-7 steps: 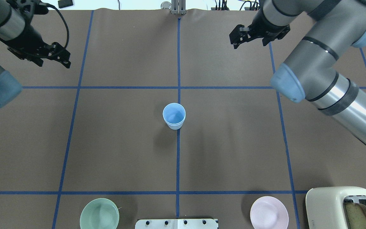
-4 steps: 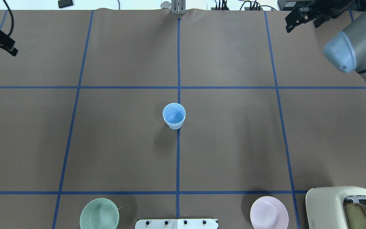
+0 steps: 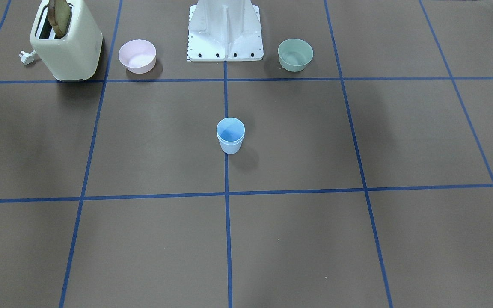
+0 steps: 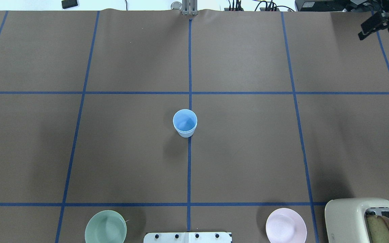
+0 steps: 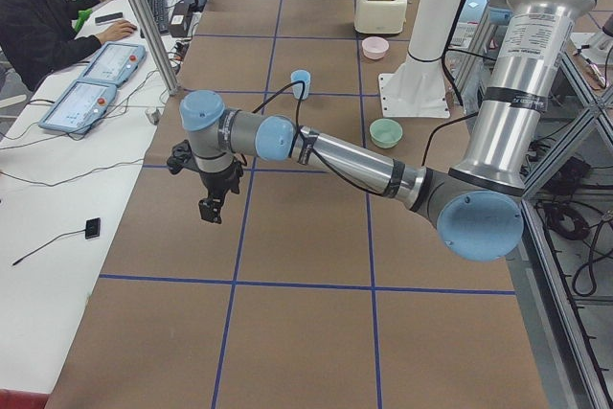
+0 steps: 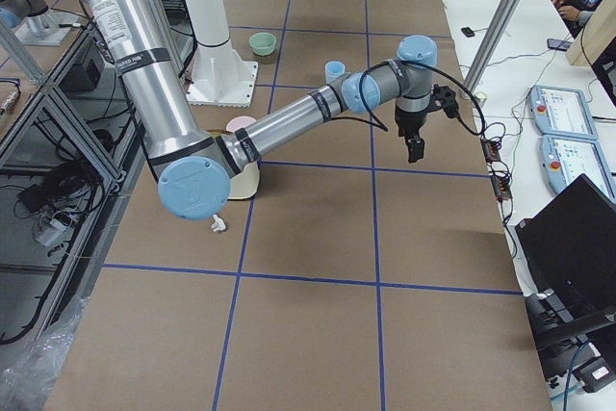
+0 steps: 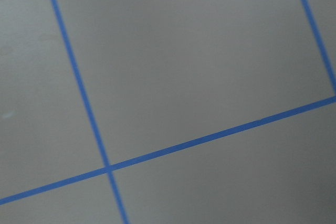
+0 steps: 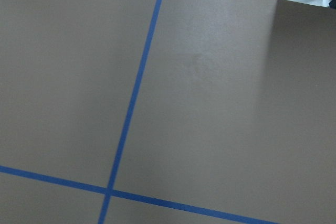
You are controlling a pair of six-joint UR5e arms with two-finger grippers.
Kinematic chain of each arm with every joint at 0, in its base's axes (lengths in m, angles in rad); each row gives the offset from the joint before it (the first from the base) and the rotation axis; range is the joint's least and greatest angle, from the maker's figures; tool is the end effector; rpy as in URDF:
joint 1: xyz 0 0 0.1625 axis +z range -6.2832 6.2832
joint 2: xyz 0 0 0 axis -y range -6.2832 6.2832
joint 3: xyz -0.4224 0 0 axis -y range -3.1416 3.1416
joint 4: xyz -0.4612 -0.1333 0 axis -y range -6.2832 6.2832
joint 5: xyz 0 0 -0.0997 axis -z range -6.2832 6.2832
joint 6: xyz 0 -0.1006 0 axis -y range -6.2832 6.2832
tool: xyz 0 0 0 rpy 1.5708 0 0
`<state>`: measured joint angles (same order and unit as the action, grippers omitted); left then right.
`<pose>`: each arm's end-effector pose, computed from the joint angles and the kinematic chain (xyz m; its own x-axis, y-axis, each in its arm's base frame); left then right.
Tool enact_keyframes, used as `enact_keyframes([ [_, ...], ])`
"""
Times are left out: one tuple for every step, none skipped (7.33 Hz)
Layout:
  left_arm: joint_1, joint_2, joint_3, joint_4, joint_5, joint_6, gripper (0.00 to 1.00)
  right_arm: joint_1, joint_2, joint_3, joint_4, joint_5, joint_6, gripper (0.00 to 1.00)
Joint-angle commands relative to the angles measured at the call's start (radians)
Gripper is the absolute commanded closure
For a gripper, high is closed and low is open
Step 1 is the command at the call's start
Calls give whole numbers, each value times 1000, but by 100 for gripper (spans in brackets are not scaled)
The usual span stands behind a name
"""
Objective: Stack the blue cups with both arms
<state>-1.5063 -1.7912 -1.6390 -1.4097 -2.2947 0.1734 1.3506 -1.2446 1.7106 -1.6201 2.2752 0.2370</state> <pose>-0.0251 -0.6459 0.5055 0.7201 0.3011 -0.6251 -0.1910 0.9521 0.2386 -0.0797 -0.6683 0.3851 0.7141 -0.2009 0.6706 0.0330 0.9665 0.2544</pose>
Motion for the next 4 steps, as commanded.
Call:
enact_keyframes([
  [-81,18,91,-8,0,105,2,123,-126,-6,-3,37,-170,0],
  [-89,18,125,-8,0,115,2,172,-159,-44,-3,38,-230,0],
  [-91,24,129,-6,0,115,2,212,-217,-46,-3,38,-296,0],
  [-97,45,130,-6,-2,113,2,255,-286,-40,-1,38,-362,0],
])
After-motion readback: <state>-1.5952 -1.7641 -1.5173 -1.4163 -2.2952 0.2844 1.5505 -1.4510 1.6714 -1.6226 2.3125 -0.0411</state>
